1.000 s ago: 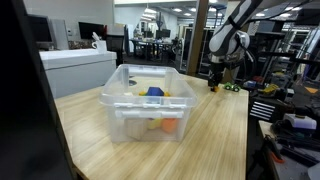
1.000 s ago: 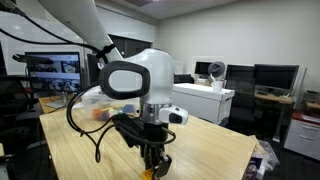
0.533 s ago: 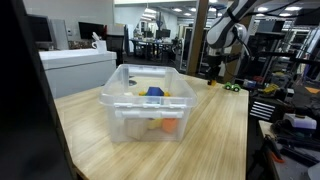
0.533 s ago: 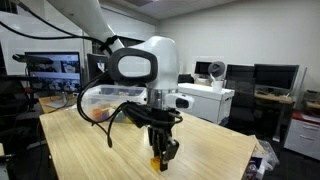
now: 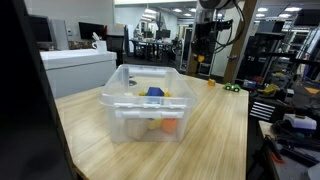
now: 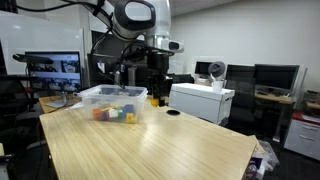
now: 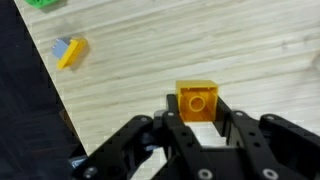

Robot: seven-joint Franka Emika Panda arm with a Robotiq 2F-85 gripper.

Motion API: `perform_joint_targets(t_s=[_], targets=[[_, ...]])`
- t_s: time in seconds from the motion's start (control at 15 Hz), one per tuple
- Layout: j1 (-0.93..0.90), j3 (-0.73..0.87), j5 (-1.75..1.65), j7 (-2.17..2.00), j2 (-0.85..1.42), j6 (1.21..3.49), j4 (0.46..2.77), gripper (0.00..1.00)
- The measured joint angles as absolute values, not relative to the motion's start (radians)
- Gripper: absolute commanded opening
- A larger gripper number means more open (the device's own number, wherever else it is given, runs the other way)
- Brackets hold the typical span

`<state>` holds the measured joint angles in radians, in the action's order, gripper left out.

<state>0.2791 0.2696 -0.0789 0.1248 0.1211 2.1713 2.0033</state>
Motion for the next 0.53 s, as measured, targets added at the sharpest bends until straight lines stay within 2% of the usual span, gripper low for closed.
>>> perform_joint_targets(t_s=[0.53], targets=[[0.134, 0.148, 0.006, 0.169, -0.115, 2.076, 2.123, 0.11]])
